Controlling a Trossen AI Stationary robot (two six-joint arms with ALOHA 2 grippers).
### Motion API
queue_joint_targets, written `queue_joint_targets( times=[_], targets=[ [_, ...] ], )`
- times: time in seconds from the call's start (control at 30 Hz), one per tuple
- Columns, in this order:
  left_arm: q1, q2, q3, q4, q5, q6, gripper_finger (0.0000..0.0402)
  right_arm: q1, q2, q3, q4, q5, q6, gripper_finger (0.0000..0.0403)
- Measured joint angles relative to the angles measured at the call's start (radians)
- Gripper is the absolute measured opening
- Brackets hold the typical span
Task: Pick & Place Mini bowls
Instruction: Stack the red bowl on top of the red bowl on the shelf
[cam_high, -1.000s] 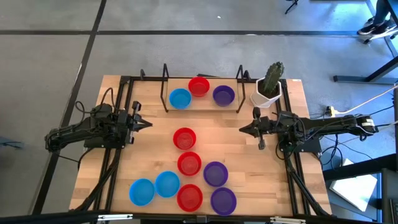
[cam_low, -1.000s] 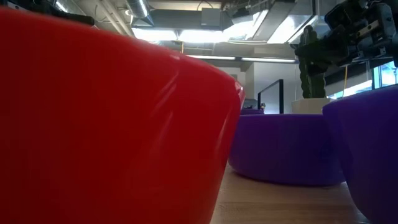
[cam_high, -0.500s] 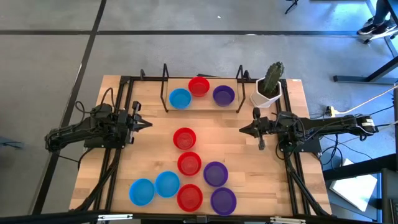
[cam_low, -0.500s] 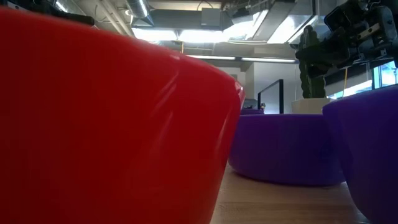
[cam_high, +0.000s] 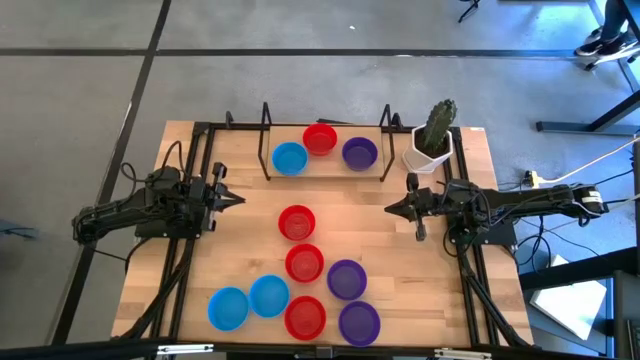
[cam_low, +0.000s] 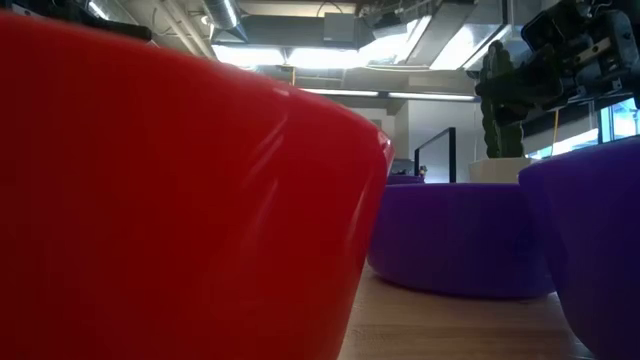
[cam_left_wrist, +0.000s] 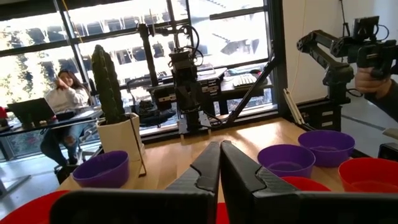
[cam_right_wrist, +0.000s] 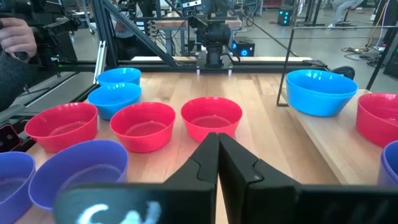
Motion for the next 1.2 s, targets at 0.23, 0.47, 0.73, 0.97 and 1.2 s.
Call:
queue_joint_targets(
  times=[0.23,0.47,0.73,0.97,1.2],
  targets=[
    [0.000,0.000,0.000,0.000,0.000,0.000,0.0004,0.000,0.038,0.000,0.014,0.000,-0.002,0.0010],
    [0.000,0.000,0.000,0.000,0.000,-0.001,0.0008,0.000,0.073,0.000,0.042,0.000,-0.005,0.0010],
    [0.000,0.000,0.000,0.000,0.000,0.006,0.0002,0.000,0.082,0.000,0.056,0.000,-0.030,0.0010],
    [0.000,0.000,0.000,0.000,0.000,0.000,0.0008,0.000,0.082,0.000,0.056,0.000,-0.025,0.0010],
    [0.000,0.000,0.000,0.000,0.000,0.000,0.0002,0.000,0.082,0.000,0.056,0.000,-0.026,0.0010]
  ],
)
